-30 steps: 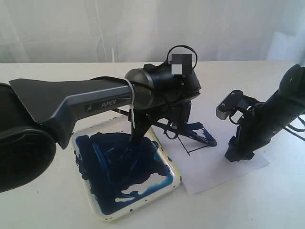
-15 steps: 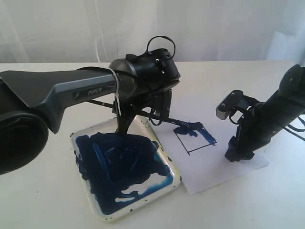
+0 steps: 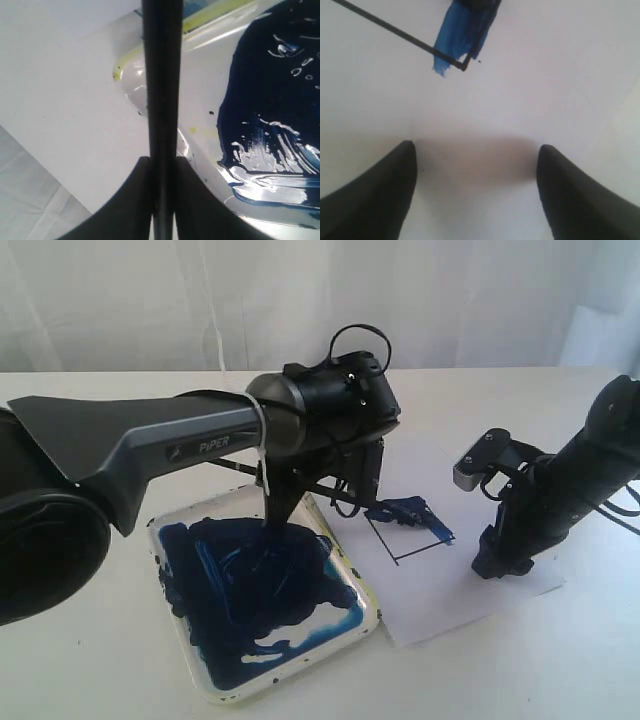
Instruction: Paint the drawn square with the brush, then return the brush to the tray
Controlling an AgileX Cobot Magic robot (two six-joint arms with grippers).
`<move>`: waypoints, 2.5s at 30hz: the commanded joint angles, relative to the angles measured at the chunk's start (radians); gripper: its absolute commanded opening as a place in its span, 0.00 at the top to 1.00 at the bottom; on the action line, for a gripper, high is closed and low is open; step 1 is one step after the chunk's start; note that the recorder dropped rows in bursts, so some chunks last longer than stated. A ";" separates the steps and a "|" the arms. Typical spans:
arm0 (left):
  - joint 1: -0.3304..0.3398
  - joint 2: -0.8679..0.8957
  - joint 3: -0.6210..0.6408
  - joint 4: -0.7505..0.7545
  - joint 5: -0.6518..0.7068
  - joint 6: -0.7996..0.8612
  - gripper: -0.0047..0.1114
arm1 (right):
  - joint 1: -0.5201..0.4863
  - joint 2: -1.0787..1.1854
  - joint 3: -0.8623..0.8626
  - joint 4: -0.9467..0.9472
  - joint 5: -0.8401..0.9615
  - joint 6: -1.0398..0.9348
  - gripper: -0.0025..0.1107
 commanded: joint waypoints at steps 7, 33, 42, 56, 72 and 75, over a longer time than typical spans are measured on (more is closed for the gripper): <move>0.014 -0.005 -0.003 0.021 -0.043 0.008 0.96 | -0.001 0.021 0.006 -0.013 0.000 -0.004 0.42; 0.032 -0.005 -0.003 -0.136 0.029 0.129 0.96 | -0.001 0.021 0.006 -0.011 -0.002 -0.004 0.42; 0.032 -0.007 -0.003 -0.074 0.085 0.124 0.96 | -0.001 0.021 0.006 -0.011 -0.002 -0.004 0.42; 0.033 -0.007 -0.003 0.057 0.057 0.022 0.96 | -0.001 0.021 0.006 -0.011 -0.002 -0.004 0.42; -0.025 -0.007 -0.003 0.020 0.112 0.099 0.96 | -0.001 0.021 0.006 -0.011 -0.002 -0.004 0.42; -0.025 -0.007 -0.003 0.023 0.112 0.103 0.96 | -0.001 0.021 0.006 -0.011 -0.002 -0.004 0.42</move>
